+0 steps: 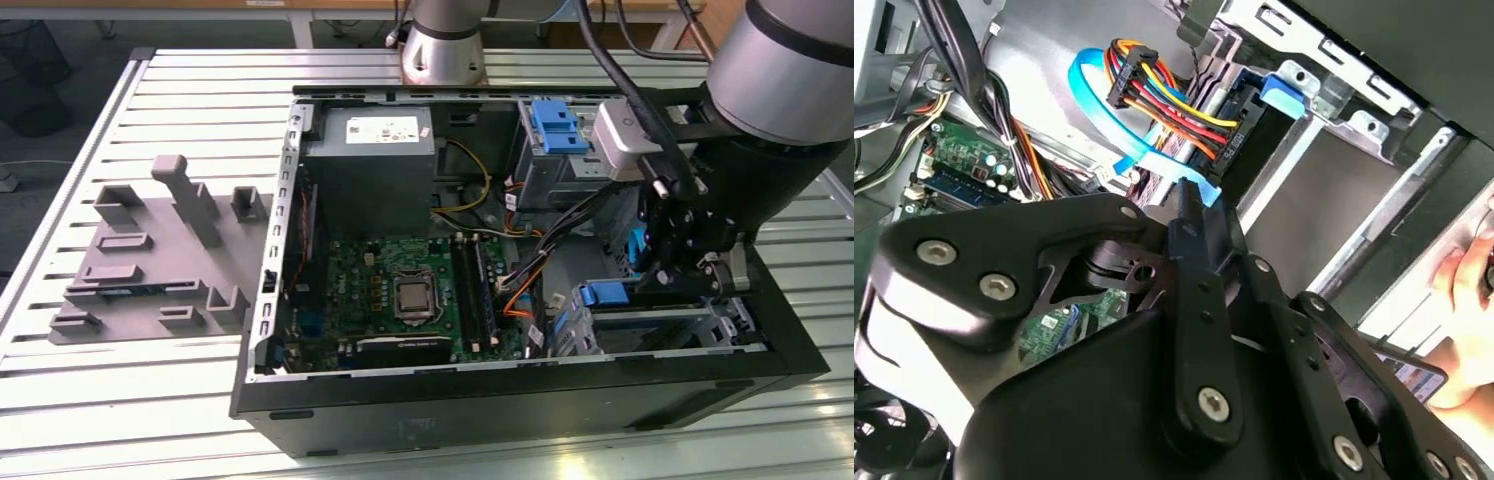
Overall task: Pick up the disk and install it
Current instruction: 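Insert the second disk wire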
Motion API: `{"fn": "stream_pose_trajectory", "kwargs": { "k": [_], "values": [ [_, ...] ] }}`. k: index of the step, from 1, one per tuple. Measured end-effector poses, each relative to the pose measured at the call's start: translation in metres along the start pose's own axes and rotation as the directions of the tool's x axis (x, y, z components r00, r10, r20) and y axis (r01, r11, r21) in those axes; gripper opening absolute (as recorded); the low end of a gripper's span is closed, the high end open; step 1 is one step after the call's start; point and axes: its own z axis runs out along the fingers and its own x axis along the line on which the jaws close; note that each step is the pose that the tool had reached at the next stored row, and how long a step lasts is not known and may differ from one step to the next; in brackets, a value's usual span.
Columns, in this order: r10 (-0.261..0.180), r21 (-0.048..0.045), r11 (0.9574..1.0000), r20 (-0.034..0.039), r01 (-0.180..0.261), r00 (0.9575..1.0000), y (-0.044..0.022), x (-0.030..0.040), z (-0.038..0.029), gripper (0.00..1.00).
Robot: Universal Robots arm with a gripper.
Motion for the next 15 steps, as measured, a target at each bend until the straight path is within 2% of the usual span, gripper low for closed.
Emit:
{"fn": "stream_pose_trajectory", "kwargs": {
  "k": [4, 6, 15],
  "values": [
    [0.000, 0.0000, 1.0000, 0.0002, 0.000, 1.0000, -0.0001, 0.0000, -0.0018, 0.22],
    [0.000, 0.0000, 1.0000, 0.0001, 0.000, 1.0000, -0.0001, 0.0000, -0.0019, 0.11],
    [0.000, 0.0000, 1.0000, 0.0000, 0.000, 1.0000, -0.0002, 0.0000, -0.0020, 0.11]
  ]
}}
